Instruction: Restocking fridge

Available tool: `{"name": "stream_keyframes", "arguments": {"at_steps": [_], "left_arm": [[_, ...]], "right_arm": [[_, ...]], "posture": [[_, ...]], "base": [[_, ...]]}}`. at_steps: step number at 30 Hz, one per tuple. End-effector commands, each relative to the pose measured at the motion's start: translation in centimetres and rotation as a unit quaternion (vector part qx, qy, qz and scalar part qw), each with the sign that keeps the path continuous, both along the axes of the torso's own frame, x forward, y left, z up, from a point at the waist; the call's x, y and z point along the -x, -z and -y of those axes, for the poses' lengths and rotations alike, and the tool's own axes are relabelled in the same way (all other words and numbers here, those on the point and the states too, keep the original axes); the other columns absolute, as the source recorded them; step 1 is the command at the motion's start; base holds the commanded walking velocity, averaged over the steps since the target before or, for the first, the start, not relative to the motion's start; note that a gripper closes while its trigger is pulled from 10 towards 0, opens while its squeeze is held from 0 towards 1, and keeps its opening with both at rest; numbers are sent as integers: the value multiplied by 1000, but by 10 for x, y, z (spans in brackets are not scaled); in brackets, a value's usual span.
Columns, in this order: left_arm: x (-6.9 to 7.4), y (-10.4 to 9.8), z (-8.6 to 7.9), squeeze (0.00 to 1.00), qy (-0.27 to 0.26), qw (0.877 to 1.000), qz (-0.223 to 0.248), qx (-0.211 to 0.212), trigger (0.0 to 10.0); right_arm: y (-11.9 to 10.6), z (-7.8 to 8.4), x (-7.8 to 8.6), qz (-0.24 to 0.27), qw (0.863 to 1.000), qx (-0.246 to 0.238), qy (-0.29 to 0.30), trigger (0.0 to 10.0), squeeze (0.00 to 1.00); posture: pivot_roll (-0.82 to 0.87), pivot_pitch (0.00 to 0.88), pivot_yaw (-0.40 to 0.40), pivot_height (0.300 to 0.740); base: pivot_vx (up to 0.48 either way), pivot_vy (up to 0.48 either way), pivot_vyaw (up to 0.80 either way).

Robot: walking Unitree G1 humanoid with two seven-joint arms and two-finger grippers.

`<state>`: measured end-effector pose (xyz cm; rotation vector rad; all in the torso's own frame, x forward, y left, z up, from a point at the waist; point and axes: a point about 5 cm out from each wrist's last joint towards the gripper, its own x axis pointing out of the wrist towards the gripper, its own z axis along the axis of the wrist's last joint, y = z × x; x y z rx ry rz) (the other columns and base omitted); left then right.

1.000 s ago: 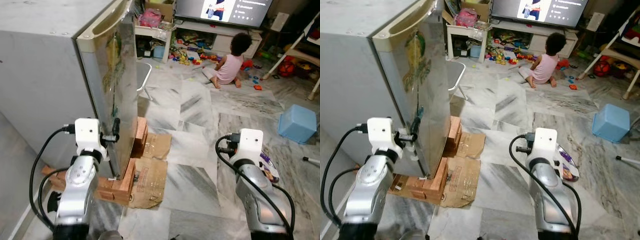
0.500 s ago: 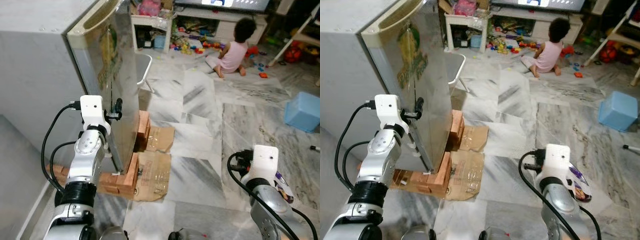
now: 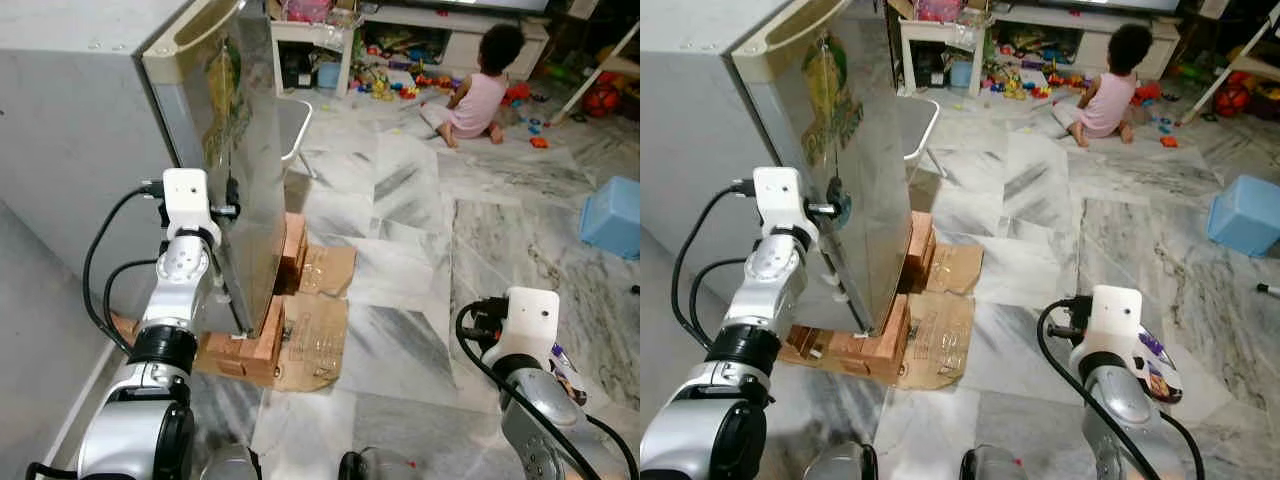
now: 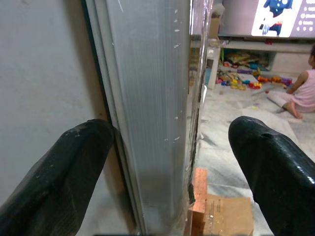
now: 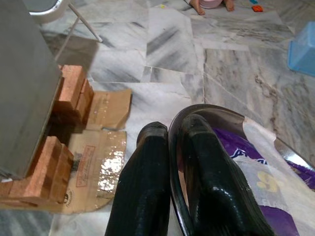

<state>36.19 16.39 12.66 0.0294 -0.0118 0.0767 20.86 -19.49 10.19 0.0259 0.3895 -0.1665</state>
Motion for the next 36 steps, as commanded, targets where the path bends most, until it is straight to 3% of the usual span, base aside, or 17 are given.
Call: {"name": "stream_keyframes", "arguments": {"at_steps": [1,8,11,14,16,17,19,20,21,23,25,29,31,32,33,36], "left_arm": [[-4,-6,-10,0,-23,1000,5,9,10000],[-8,-9,2,0,25,1000,10,13,10000],[-11,-14,22,0,87,996,18,-10,10000],[-11,-16,30,0,109,994,21,-11,10000],[-10,-24,58,0,176,984,35,-17,10000],[-10,-24,58,0,176,984,35,-17,10000],[-4,-38,98,0,263,962,63,-33,10000],[-4,-38,98,0,263,962,63,-33,10000],[1,-44,113,0,297,951,74,-36,10000],[19,-59,153,0,380,918,106,-30,10000],[32,-66,174,0,413,902,122,-12,10000],[33,-59,171,0,408,906,110,7,10000],[29,-55,156,0,376,920,111,2,10000],[29,-55,156,0,376,920,111,2,10000],[25,-54,140,0,339,934,112,1,10000],[21,-51,114,0,284,953,109,1,10000]], "right_arm": [[-4,-1,-3,8,1000,3,0,10000,0],[-3,-2,-6,9,1000,0,-2,10000,0],[-4,-2,-7,9,1000,0,-3,10000,0],[-3,-2,-8,9,1000,0,-4,10000,0],[0,-1,-7,-3,1000,9,-2,10000,0],[0,-1,-7,-3,1000,9,-2,10000,0],[8,3,-3,-28,999,19,12,10000,0],[8,3,-3,-28,999,19,12,10000,0],[10,5,-1,-36,999,22,18,10000,0],[13,7,-1,-42,999,19,26,10000,0],[13,4,-5,-38,999,15,23,10000,0],[10,0,-10,-29,999,13,17,10000,0],[11,0,-12,-28,999,14,15,10000,0],[11,0,-12,-28,999,14,15,10000,0],[11,0,-13,-29,999,14,15,10000,0],[12,0,-14,-28,999,13,13,10000,0]], "posture": [[-73,84,-17,740],[-71,76,-24,740],[-69,72,-27,740],[-68,69,-28,740],[-64,60,-31,740],[-64,60,-31,740],[-60,51,-34,740],[-60,51,-34,740],[-55,48,-35,740],[-51,42,-35,740],[-48,38,-35,740],[-44,31,-35,740],[-38,27,-38,740],[-38,27,-38,740],[-33,26,-40,740],[-29,24,-41,740]], "base": [[0,0,0],[0,0,0],[0,0,0],[0,0,0],[0,0,0],[0,0,0],[0,0,0],[0,0,0],[0,0,0],[0,0,0],[0,0,0],[0,0,0],[0,0,0],[0,0,0],[0,0,0],[0,0,0]]}}
